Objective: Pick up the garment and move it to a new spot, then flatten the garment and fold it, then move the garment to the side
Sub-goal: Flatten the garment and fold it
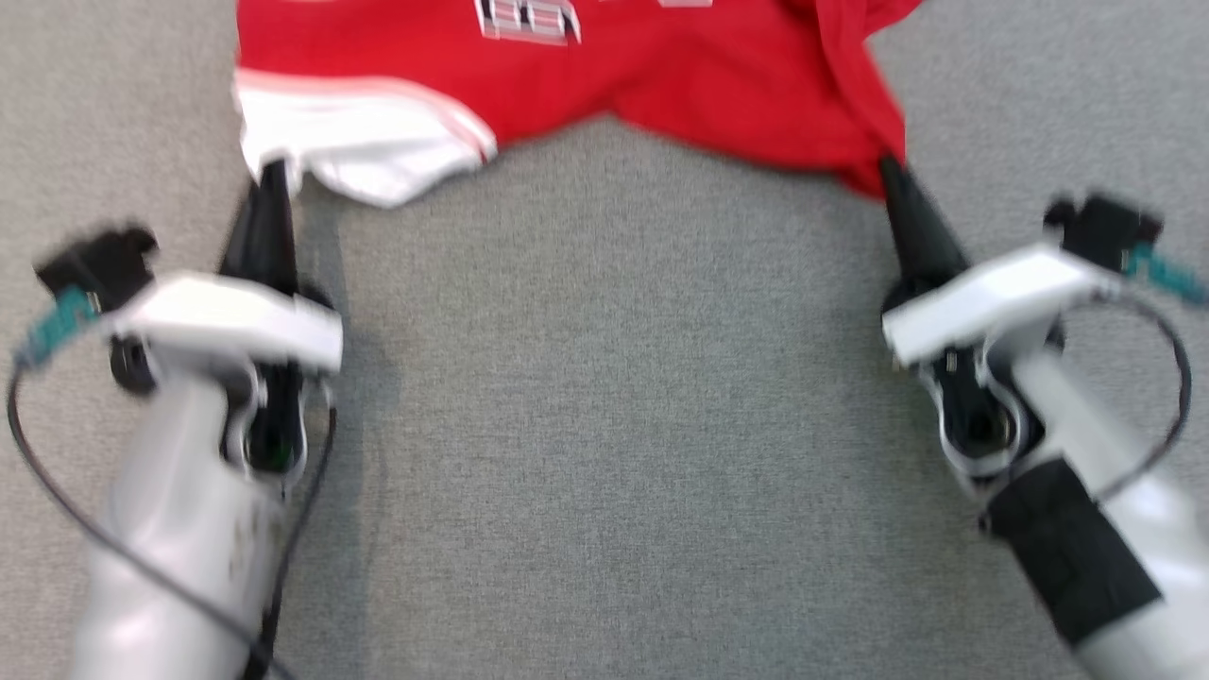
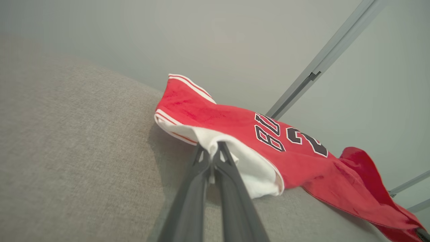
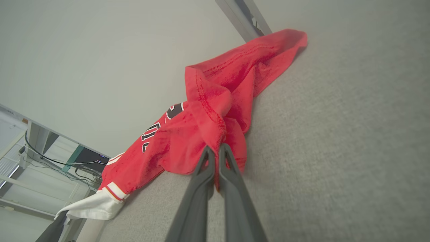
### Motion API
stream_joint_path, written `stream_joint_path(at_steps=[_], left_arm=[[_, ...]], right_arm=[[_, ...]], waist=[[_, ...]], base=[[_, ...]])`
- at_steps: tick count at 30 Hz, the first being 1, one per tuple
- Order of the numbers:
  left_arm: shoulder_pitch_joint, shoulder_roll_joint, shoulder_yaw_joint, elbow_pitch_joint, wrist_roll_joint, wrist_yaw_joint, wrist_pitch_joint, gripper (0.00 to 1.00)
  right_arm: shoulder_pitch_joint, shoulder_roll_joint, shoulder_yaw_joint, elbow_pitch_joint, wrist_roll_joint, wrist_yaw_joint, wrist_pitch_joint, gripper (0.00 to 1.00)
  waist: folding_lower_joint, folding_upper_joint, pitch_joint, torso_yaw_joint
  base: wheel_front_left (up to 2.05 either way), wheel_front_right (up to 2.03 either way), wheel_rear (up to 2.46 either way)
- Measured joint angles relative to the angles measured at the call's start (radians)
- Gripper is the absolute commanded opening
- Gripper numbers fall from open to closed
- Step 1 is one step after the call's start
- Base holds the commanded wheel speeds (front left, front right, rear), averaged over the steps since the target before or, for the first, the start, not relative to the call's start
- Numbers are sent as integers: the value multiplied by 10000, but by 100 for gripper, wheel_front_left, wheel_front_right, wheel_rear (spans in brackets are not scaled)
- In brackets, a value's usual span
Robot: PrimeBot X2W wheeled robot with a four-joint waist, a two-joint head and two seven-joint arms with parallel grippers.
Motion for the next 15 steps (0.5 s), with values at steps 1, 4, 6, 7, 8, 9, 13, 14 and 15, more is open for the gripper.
stream_joint_path(at_steps=[1, 4, 6, 7, 8, 9, 13, 14, 15], left_arm=[[485, 29, 113, -378, 52, 0, 0, 0], [1394, 167, 437, -1055, 186, 0, -2, 0], [2359, 217, 600, -1668, 362, 0, 0, 0], [2838, 207, 621, -1967, 422, 0, 0, 0], [3308, 205, 625, -2247, 428, 0, 0, 0], [3754, 207, 633, -2518, 397, 0, 0, 0], [5421, 453, 727, -3634, 399, 0, -2, 0], [5784, 506, 698, -3883, 437, 8, 4, 0], [6128, 518, 652, -4180, 451, 88, 65, 0]], right_arm=[[412, -94, 8, -322, 84, 2, -10, 0], [1229, -307, -42, -826, 286, 4, -12, 0], [2025, -447, -121, -1335, 431, 4, -40, 0], [2388, -512, -188, -1569, 449, 4, -38, 0], [2780, -550, -336, -1781, 571, 4, -38, 0], [3169, -596, -433, -1996, 688, 4, -38, 0], [4620, -865, -719, -2648, 683, 2, -36, 0], [4946, -918, -805, -2773, 625, 2, -36, 0], [5255, -978, -880, -2849, 593, 2, -36, 0]], waist=[[0, 0, -127, -6], [0, 1, -376, -18], [0, 0, -634, -34], [0, 1, -760, -44], [0, 0, -891, -54], [0, 0, -1024, -62], [0, 0, -1540, -80], [0, 0, -1661, -77], [0, 0, -1779, -71]], base=[[0, 0, 0], [0, 0, 0], [0, 0, 0], [0, 0, 0], [0, 0, 0], [0, 0, 0], [0, 0, 0], [0, 0, 0], [0, 0, 0]])
